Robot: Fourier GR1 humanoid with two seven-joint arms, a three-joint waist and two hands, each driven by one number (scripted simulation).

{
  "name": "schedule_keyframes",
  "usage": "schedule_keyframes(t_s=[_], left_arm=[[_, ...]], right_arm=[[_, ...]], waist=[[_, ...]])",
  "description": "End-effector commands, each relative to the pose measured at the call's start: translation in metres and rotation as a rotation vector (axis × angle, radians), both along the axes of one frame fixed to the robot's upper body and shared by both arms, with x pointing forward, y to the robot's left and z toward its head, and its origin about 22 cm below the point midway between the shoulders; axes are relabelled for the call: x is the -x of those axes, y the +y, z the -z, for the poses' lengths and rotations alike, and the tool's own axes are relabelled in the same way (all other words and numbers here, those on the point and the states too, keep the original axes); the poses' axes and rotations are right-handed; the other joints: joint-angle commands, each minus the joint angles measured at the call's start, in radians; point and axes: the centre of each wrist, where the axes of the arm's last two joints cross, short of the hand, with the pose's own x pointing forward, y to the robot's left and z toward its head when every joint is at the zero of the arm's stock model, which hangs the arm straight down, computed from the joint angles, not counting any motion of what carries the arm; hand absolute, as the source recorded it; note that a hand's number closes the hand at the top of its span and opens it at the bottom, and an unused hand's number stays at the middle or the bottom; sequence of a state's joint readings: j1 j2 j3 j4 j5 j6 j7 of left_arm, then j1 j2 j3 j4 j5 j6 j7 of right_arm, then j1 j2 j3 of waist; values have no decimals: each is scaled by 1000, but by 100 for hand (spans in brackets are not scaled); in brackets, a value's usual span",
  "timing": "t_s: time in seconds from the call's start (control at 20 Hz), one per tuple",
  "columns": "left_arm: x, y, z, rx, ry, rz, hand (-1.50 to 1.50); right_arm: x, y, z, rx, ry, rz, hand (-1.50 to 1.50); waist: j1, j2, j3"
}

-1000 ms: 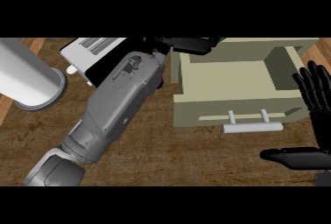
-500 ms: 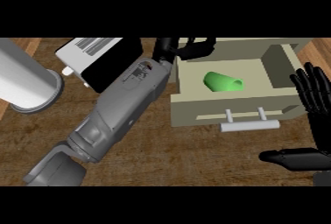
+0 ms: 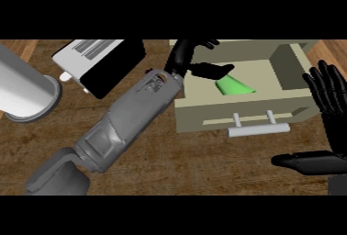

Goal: Pick up the cup, place it into the drawer and close the drawer

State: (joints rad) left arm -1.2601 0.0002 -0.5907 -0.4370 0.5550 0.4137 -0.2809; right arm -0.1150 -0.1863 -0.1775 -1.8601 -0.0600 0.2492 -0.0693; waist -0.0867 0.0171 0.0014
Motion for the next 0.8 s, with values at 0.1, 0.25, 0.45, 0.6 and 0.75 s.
schedule_keyframes(t_s=[0.1,0.25,0.45,0.6,0.75], left_arm=[[6,-1,16,-84,-24,-37,-150],[11,-4,15,3,-56,-37,-150],[6,-17,-19,60,-116,-16,-150],[17,-19,-8,135,-119,0,-150],[14,-22,-22,176,-124,7,-150]], right_arm=[[-2,-8,-11,-21,-16,-23,-150],[-3,-3,-11,-36,-18,-30,-150],[0,2,-12,-126,-2,-166,-150],[14,3,-26,-117,1,-207,150],[15,-2,-14,-21,13,-202,150]], waist=[[-5,2,0],[-5,3,-1],[6,-1,0],[22,-10,-1],[53,-13,-1]])
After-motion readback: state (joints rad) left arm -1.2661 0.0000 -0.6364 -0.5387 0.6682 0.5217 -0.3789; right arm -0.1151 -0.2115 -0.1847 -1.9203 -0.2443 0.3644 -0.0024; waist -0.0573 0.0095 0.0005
